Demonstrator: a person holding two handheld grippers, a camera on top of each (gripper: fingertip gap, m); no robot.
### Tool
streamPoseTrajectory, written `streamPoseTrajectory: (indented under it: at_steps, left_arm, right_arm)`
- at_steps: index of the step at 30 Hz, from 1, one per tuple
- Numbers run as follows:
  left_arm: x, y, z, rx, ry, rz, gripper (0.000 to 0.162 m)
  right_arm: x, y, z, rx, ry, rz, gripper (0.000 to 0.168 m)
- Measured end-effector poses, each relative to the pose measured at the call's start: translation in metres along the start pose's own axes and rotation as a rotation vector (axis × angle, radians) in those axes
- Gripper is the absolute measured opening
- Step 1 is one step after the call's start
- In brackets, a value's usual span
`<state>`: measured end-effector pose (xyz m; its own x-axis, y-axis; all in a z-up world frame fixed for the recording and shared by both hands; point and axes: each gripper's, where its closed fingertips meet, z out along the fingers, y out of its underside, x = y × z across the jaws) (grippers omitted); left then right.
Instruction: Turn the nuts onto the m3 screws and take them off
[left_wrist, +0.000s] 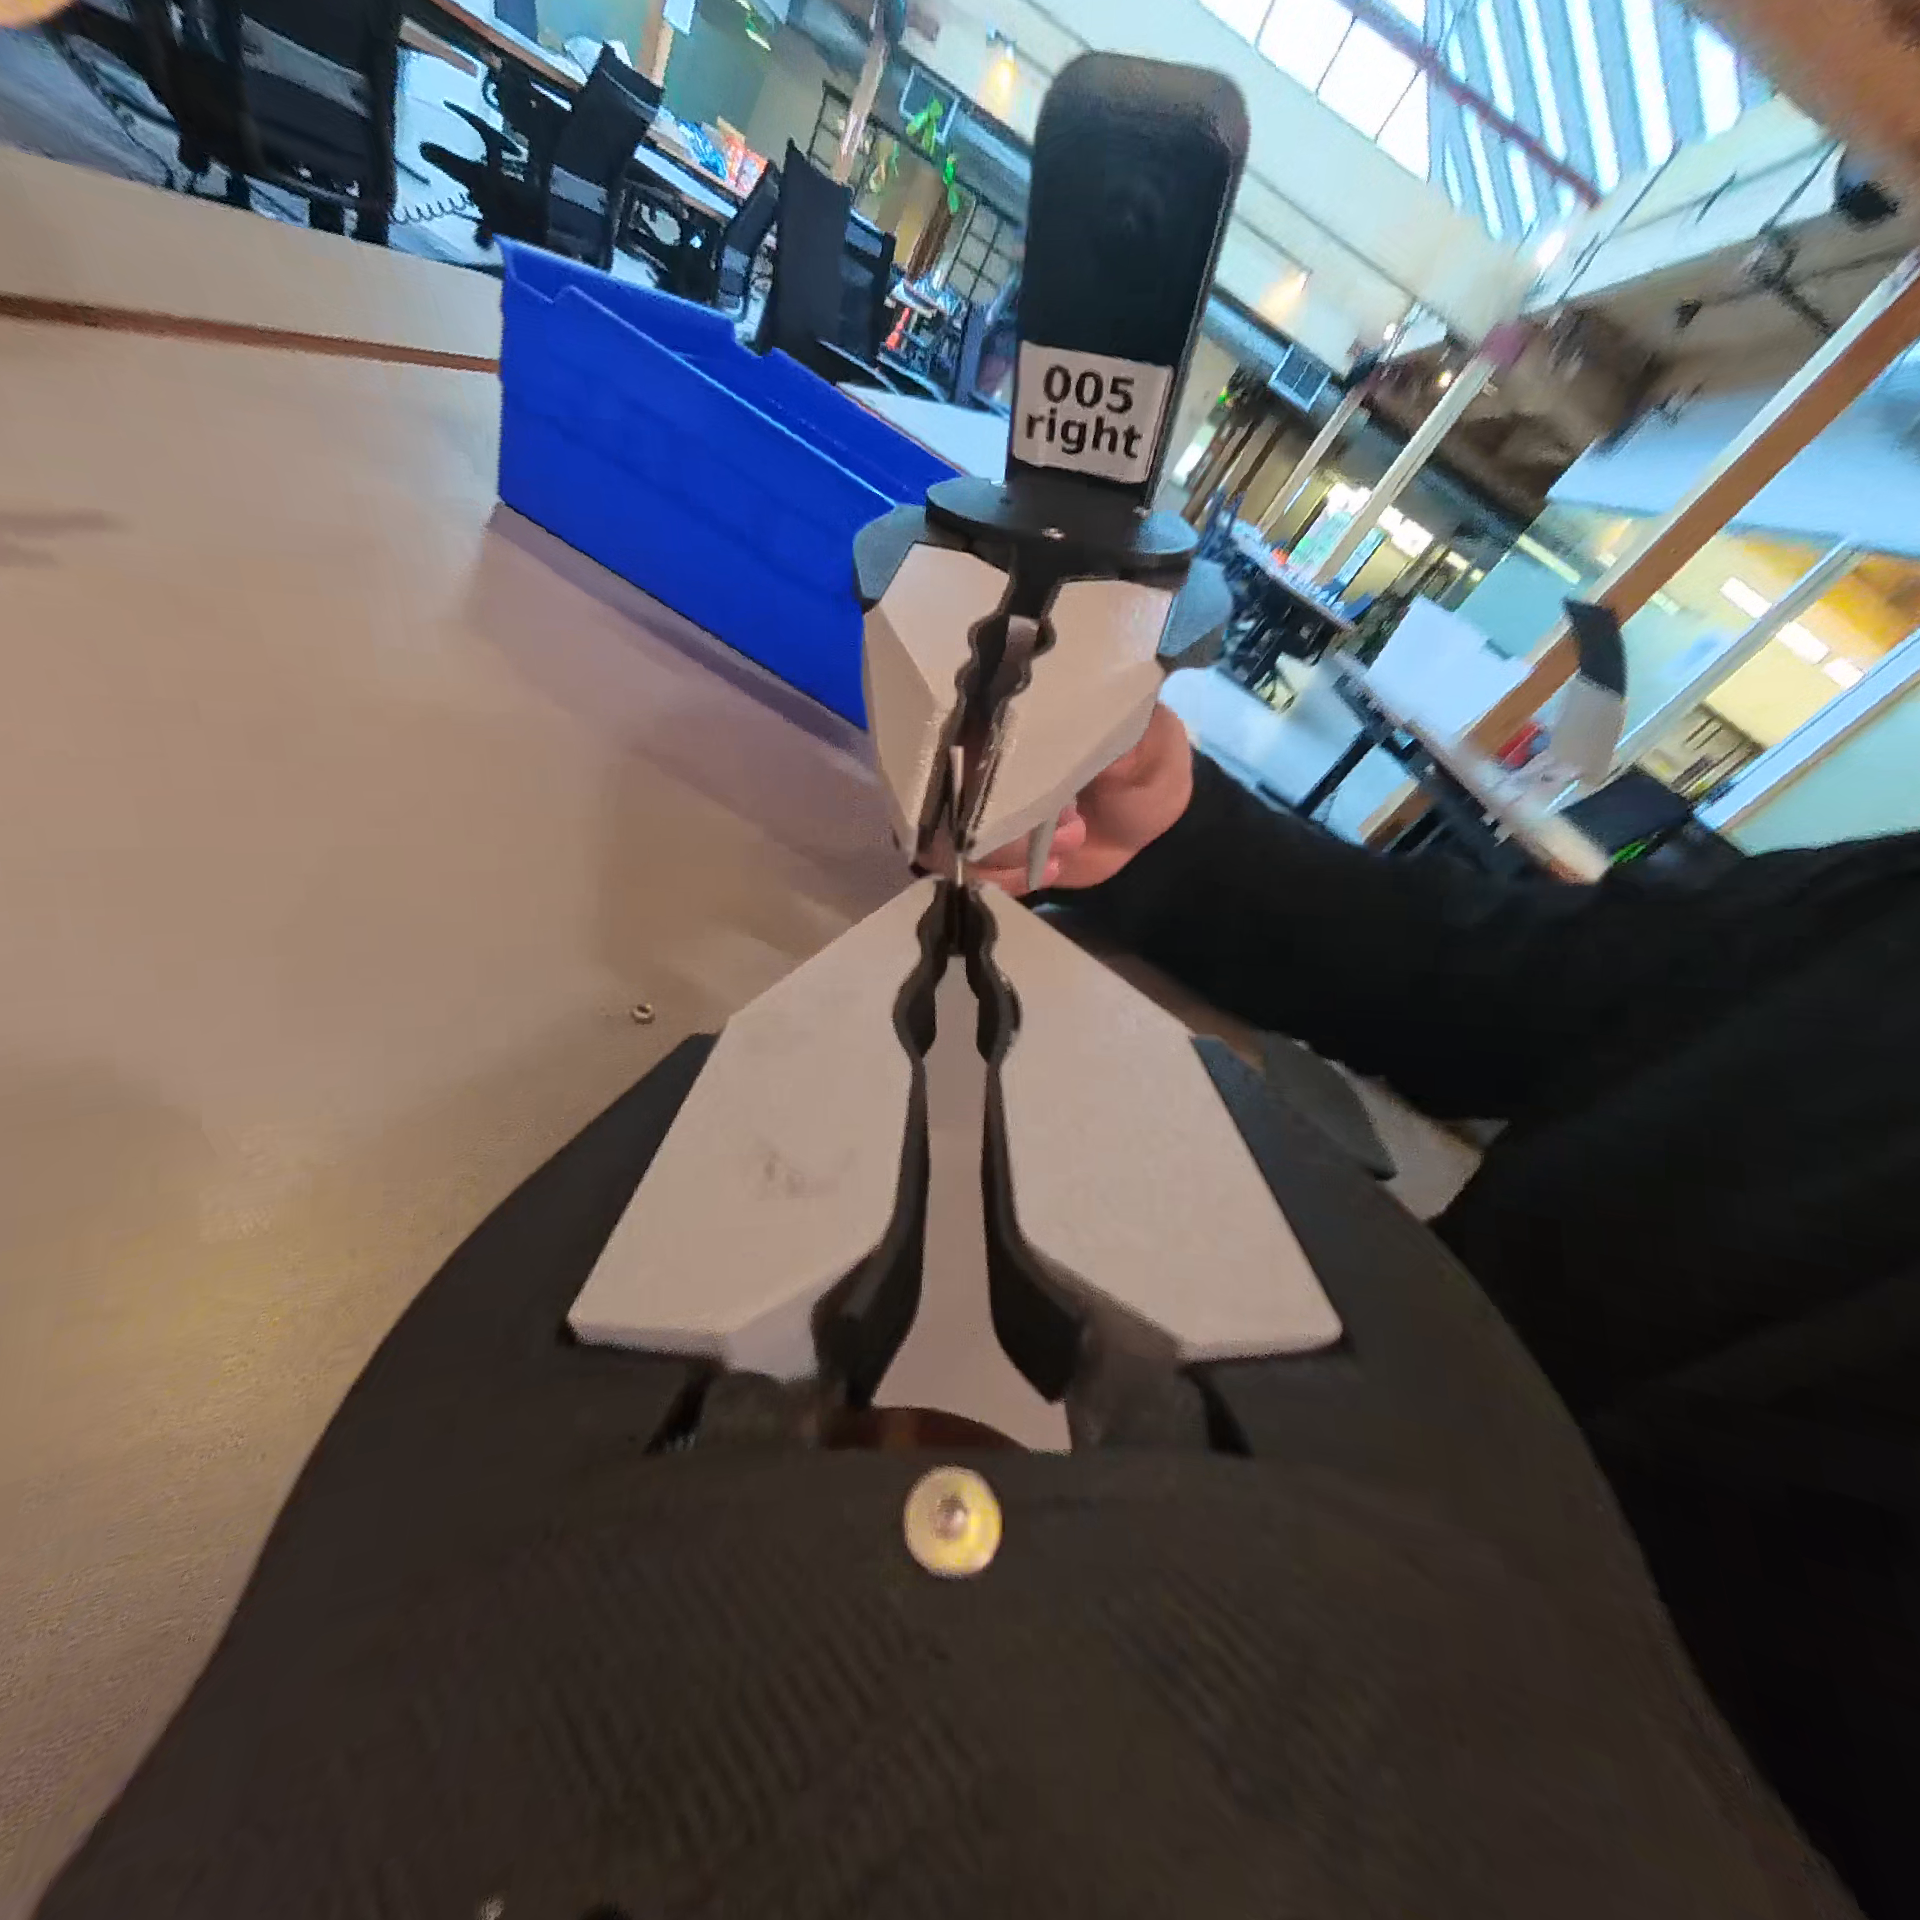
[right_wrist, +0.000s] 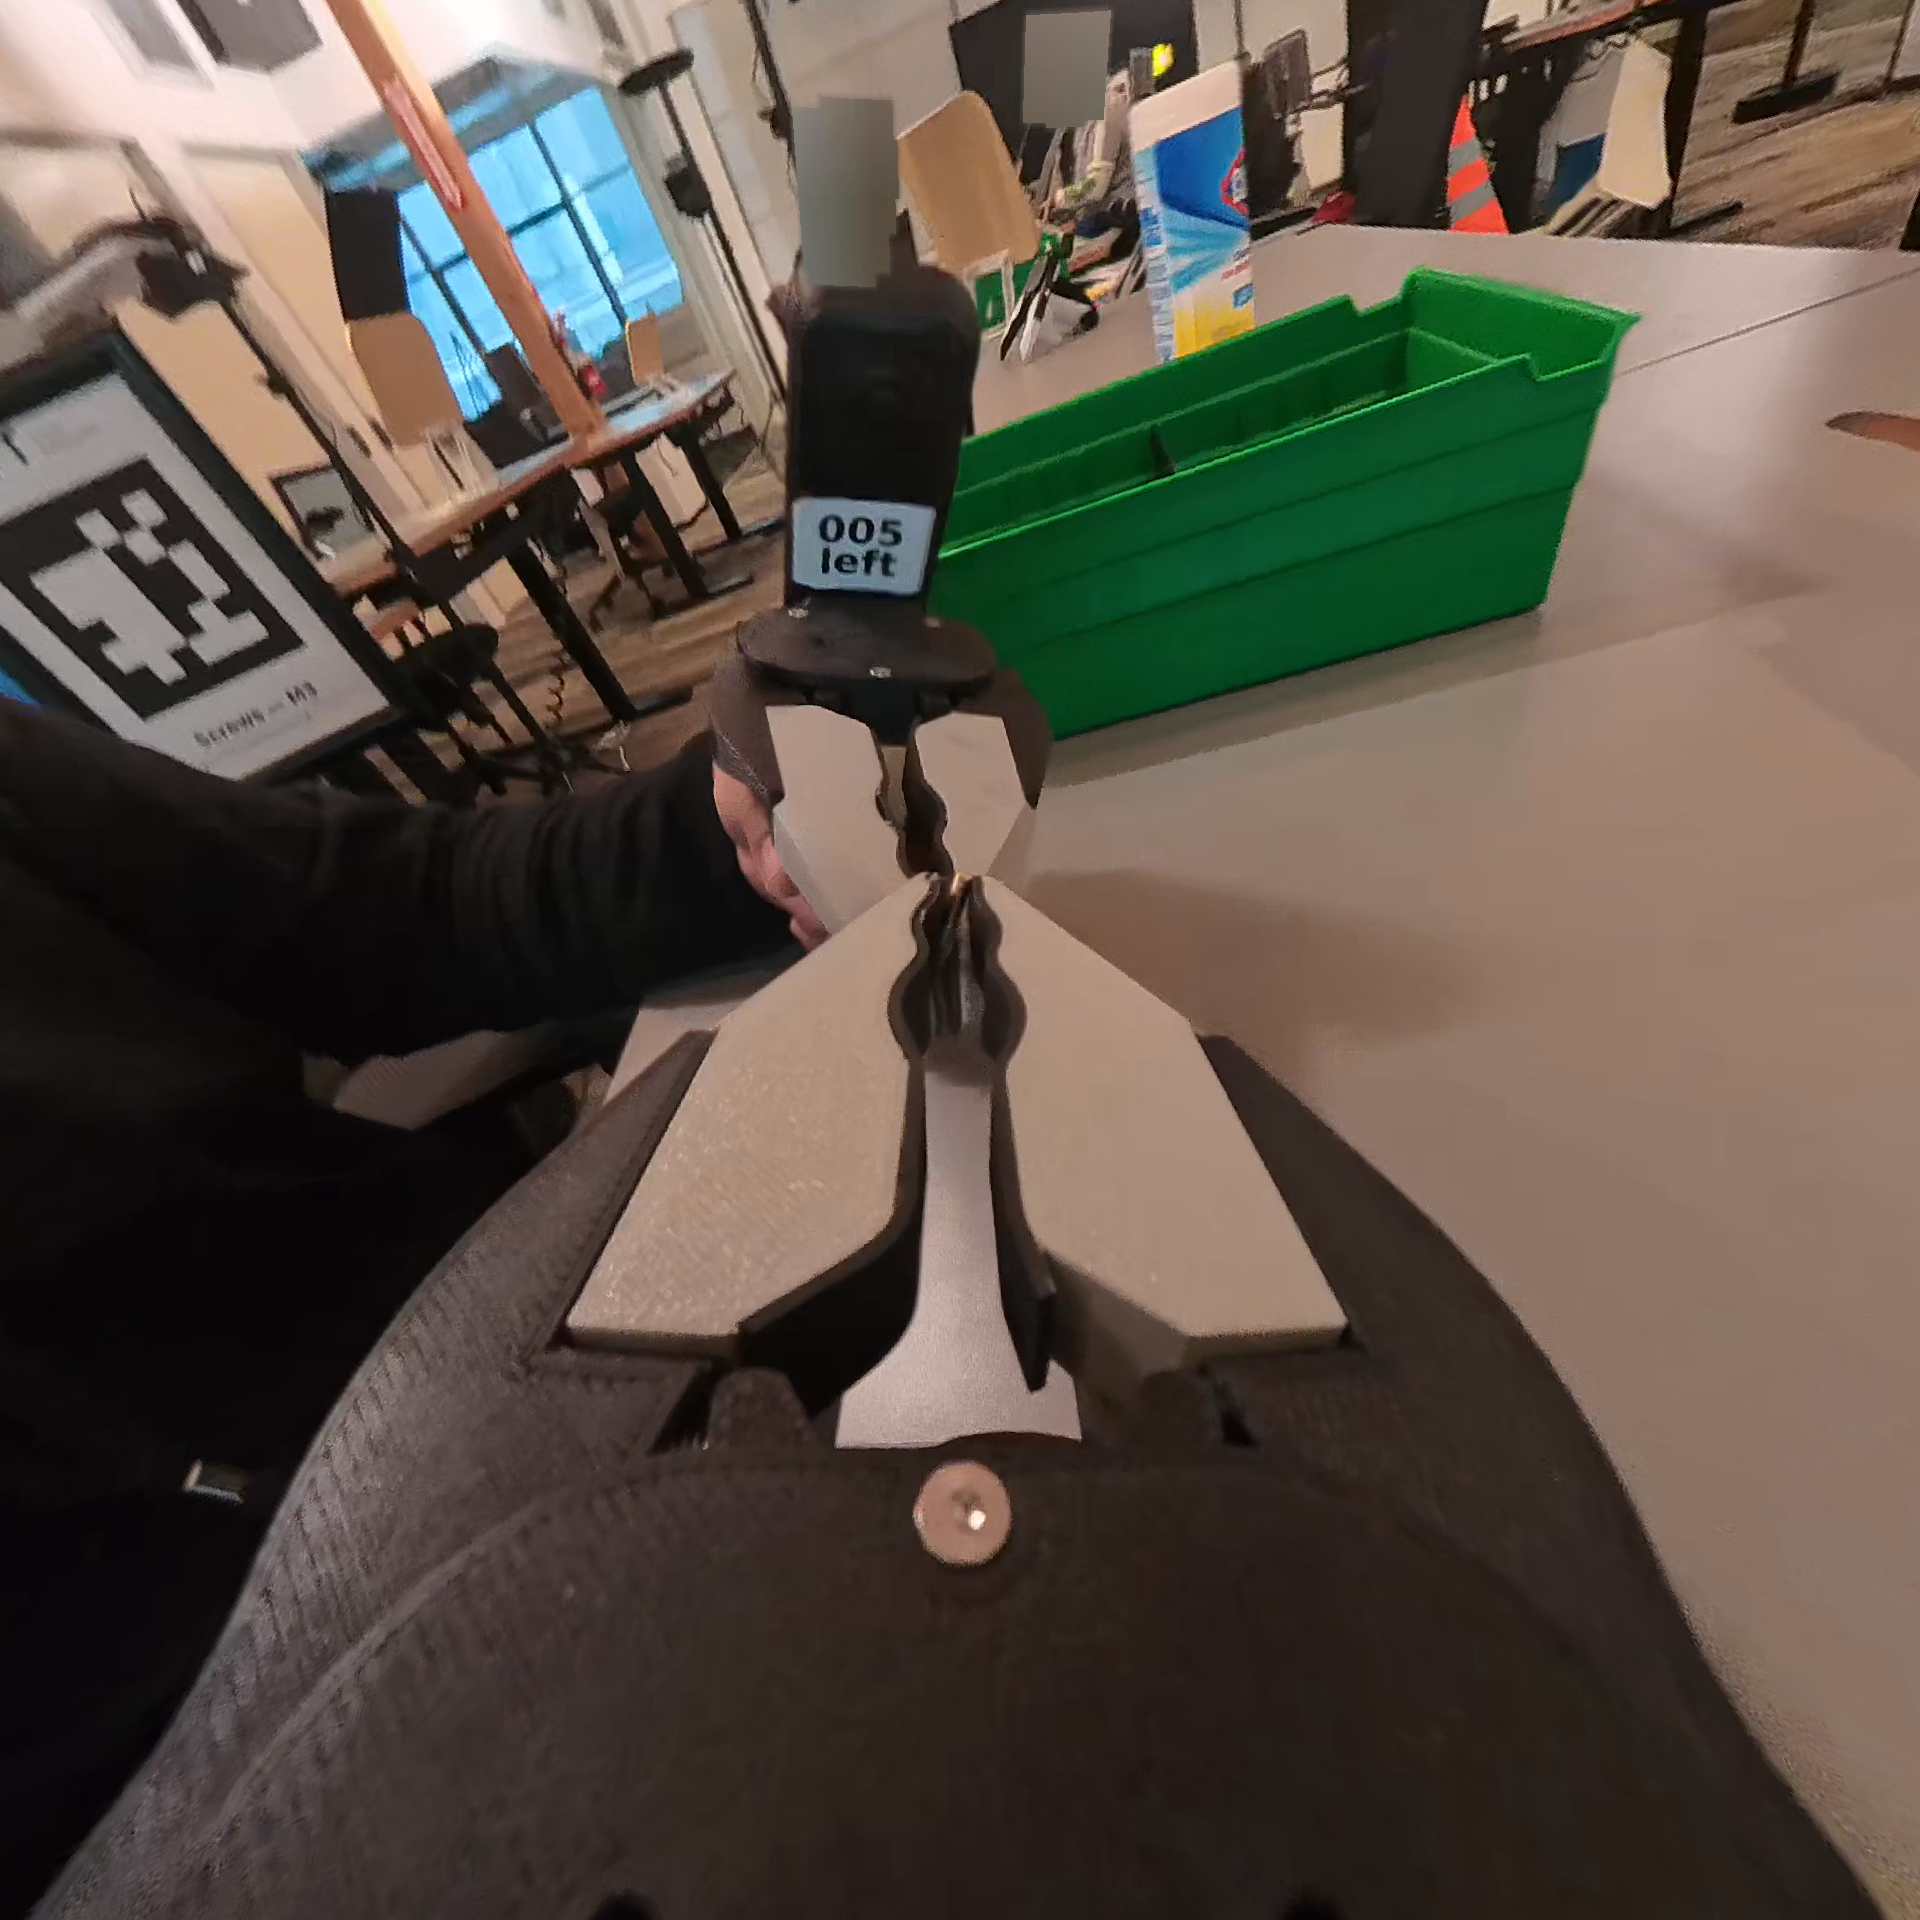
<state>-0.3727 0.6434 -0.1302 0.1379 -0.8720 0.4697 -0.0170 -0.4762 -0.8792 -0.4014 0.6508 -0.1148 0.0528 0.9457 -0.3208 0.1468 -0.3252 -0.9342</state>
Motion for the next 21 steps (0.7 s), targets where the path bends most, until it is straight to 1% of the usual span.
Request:
streamPoseTrajectory:
  at_steps: [1, 5, 10, 12, 17, 21]
  left_arm:
    - [-0.002, -0.001, -0.001, 0.009, 0.002, -0.022, 0.000]
    - [-0.008, 0.000, -0.002, 0.000, -0.044, 0.002, 0.000]
    - [-0.008, -0.008, -0.005, 0.062, 0.010, -0.098, 0.000]
    - [-0.009, -0.011, -0.007, 0.081, 0.009, -0.108, 0.000]
    - [-0.011, -0.008, -0.006, 0.065, -0.001, -0.106, 0.000]
    - [-0.012, -0.005, -0.004, 0.052, -0.002, -0.122, 0.000]
  right_arm:
    - [0.002, -0.001, 0.000, 0.008, 0.003, 0.021, 0.001]
    - [0.010, -0.002, -0.003, 0.020, 0.030, 0.037, 0.003]
    - [0.016, -0.007, -0.009, 0.054, 0.038, 0.079, 0.003]
    - [0.019, -0.009, -0.012, 0.063, 0.053, 0.088, 0.005]
    - [0.023, -0.012, -0.017, 0.084, 0.060, 0.107, 0.010]
    - [0.020, -0.009, -0.010, 0.067, 0.047, 0.114, 0.015]
